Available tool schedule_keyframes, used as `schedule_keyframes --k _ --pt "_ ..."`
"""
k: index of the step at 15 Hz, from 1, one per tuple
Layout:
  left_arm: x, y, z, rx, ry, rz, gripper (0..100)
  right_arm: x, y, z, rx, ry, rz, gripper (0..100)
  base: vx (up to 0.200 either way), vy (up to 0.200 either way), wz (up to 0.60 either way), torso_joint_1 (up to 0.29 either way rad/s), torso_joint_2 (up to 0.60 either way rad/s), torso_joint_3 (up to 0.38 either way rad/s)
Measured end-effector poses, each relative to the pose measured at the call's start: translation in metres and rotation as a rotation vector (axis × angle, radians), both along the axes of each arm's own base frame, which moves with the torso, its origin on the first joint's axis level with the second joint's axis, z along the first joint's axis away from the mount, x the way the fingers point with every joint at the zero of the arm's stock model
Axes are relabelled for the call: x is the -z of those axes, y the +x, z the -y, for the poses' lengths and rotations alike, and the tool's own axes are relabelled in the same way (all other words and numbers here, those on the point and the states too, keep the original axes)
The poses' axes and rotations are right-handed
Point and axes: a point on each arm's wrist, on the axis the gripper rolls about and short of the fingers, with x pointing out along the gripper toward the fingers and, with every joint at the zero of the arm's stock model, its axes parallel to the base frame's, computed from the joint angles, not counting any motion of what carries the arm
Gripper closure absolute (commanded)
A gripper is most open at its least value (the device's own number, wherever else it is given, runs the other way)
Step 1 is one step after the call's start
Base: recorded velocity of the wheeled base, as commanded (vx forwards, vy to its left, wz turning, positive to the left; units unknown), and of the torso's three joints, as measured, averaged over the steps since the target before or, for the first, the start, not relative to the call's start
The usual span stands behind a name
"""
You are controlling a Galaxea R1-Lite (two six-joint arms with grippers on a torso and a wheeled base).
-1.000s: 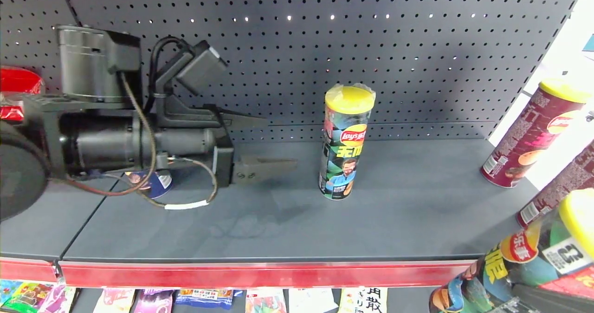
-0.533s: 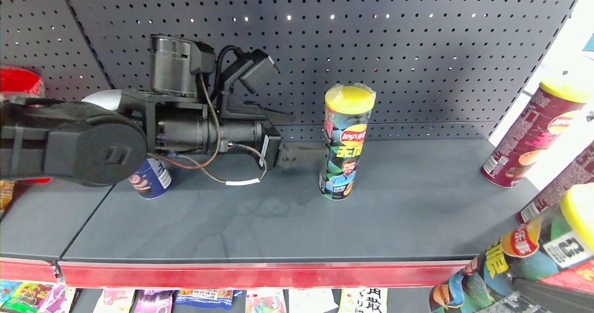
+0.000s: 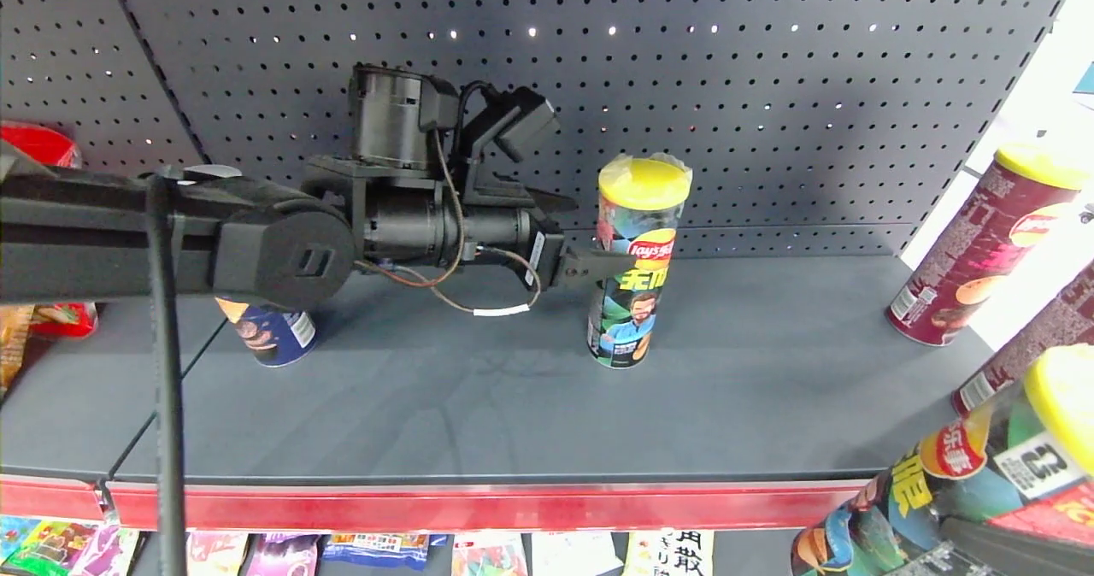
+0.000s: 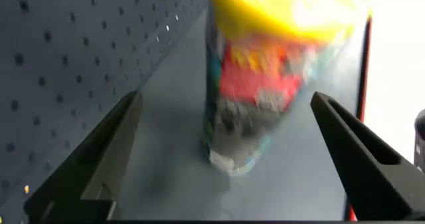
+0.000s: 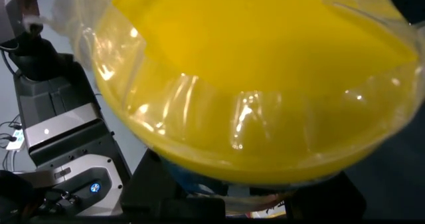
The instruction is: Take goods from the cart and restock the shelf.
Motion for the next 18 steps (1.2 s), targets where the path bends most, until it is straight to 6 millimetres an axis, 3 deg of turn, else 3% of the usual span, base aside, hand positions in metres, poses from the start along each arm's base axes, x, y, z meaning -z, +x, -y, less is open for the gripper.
schedule_keyframes --k 11,12,18 --pt "0.011 0.012 0.039 0.04 -0.004 0.004 0 0.001 0.0 0.0 -0.001 -0.001 -0.002 100 0.0 0.0 0.0 0.0 0.0 0.0" --pt "0.014 0.012 0.042 0.048 -0.002 -0.001 100 0.001 0.0 0.0 -0.001 -0.001 -0.002 100 0.0 0.0 0.0 0.0 0.0 0.0" --pt "0.023 0.011 0.042 0.088 0.006 -0.032 100 0.001 0.0 0.0 0.003 0.009 -0.017 100 0.0 0.0 0.0 0.0 0.0 0.0"
